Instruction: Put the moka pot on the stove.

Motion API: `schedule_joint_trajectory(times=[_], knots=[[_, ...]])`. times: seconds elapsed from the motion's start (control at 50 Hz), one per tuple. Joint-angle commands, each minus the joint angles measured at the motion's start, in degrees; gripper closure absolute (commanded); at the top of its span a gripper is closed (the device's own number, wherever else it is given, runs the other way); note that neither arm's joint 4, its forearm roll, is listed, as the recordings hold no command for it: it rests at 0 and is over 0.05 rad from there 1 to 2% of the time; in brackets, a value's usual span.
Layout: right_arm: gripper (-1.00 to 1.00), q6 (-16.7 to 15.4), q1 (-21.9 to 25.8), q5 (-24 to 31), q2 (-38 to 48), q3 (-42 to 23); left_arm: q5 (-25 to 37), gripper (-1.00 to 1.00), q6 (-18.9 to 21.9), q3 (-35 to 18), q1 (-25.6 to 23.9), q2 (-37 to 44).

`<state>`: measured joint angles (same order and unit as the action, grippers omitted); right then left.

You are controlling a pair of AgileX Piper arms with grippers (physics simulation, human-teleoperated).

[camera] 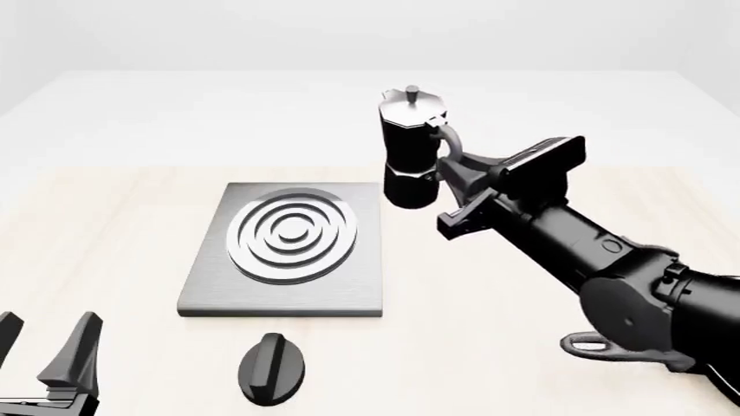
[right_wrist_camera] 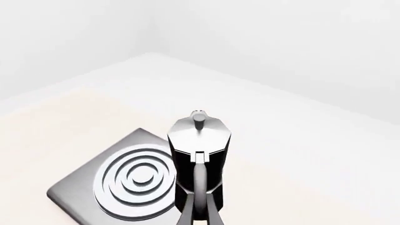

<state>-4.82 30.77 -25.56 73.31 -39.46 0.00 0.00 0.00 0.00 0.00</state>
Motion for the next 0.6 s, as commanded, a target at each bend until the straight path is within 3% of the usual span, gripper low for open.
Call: schedule_joint_trajectory(times=[0.02, 0.6], knots=[[1.00, -0.2, 1.2, 0.1, 3.5, -4.8, 0.0, -1.00, 0.0, 0.0, 0.0, 0.0], [1.00, 0.0, 5.0, -0.2, 13.0, -13.8, 0.0, -1.00, 0.0, 0.0, 0.0, 0.0]])
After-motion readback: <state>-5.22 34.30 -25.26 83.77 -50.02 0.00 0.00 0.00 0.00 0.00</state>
